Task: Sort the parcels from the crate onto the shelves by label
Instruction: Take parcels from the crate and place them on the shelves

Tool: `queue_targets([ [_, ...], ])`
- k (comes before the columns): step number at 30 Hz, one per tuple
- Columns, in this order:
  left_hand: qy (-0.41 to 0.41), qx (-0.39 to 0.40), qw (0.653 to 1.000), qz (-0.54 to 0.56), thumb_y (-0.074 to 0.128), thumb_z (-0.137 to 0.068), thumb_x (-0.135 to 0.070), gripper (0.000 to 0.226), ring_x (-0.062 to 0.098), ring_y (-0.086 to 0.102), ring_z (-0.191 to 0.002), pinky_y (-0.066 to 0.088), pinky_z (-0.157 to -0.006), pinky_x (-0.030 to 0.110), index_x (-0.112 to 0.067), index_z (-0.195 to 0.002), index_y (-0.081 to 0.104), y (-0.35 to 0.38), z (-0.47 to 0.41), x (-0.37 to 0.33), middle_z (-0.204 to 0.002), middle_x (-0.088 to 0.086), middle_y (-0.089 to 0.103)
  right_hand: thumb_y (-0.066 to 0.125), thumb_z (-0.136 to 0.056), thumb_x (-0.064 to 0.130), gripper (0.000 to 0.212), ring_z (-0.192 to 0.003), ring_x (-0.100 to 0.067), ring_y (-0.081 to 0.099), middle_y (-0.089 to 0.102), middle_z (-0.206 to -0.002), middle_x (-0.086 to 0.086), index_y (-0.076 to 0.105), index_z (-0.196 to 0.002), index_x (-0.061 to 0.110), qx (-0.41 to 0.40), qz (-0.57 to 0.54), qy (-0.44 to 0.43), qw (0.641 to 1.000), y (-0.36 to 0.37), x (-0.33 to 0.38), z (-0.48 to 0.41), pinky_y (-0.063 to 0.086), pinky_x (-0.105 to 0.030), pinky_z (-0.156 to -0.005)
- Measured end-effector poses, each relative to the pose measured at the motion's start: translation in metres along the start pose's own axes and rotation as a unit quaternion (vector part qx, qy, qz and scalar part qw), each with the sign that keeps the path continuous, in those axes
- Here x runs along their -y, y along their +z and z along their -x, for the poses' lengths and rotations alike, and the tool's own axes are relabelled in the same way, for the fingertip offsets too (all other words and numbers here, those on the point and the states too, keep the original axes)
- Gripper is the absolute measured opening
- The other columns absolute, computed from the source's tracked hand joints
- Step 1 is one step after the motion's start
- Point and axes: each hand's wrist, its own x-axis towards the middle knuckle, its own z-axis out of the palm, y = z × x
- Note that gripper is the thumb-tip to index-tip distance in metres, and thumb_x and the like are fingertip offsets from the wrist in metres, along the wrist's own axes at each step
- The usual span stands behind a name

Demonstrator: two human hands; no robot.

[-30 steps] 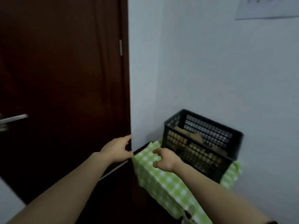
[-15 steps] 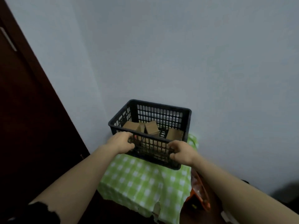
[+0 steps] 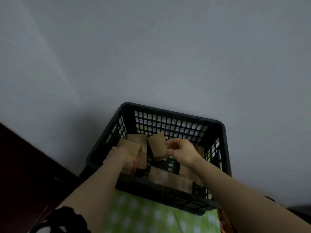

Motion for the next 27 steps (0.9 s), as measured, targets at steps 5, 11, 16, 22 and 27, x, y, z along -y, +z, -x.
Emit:
queue_targets([
  [5,-0.073,0.044,0.996,-0.036,0.07,-0.073,-0.062,0.121,0.04,0.016,-0.141,0.026,-0.114,0.045,0.003,-0.147,0.0,0.009,-0.058,-0.013,-0.152,0.025,0.012,0.054,-0.092,0.004,0.031,-0.112,-0.014,0.052,0.055,-0.112,0.001,0.057,-0.122,0.011,0.04,-0.014,0.059,0.997,0.018,-0.008,-0.058,0.043,-0.023,-0.092],
  [11,-0.134,0.05,0.99,-0.008,0.082,-0.062,-0.053,0.127,0.04,0.011,-0.14,0.03,-0.11,0.047,-0.001,-0.144,0.0,0.03,-0.092,-0.01,-0.149,0.025,0.008,0.056,-0.092,0.007,0.031,-0.118,-0.015,0.052,0.058,-0.122,-0.002,0.059,-0.122,0.012,0.079,-0.023,0.099,0.992,0.021,-0.026,-0.087,0.043,-0.029,-0.103],
  [16,-0.101,0.029,0.991,0.082,0.083,-0.061,-0.051,0.13,0.039,0.02,-0.137,0.035,-0.106,0.046,-0.003,-0.147,-0.001,0.027,-0.087,-0.02,-0.148,0.023,0.011,0.057,-0.092,0.01,0.032,-0.117,-0.016,0.052,0.058,-0.124,-0.002,0.059,-0.124,0.014,0.099,-0.03,0.09,0.991,0.017,-0.04,-0.086,0.045,-0.026,-0.097],
  [22,0.019,0.038,0.906,0.421,0.082,-0.068,-0.037,0.097,0.025,0.043,-0.115,0.046,-0.097,0.042,-0.015,-0.14,0.021,-0.018,-0.027,-0.045,-0.127,0.007,0.04,0.064,-0.088,0.013,0.041,-0.107,-0.018,0.058,0.06,-0.119,-0.004,0.055,-0.127,0.011,0.006,-0.143,0.083,0.986,-0.018,-0.034,-0.066,0.049,-0.029,-0.088],
  [27,0.127,0.1,0.764,0.625,0.085,-0.058,-0.038,0.066,0.022,0.062,-0.102,0.053,-0.087,0.041,-0.019,-0.116,0.061,-0.05,0.074,-0.034,-0.109,0.007,0.068,0.075,-0.053,0.066,0.083,-0.11,-0.018,0.056,0.063,-0.118,0.001,0.059,-0.123,0.024,0.141,-0.353,0.093,0.92,-0.049,-0.008,-0.024,0.04,-0.045,-0.103],
])
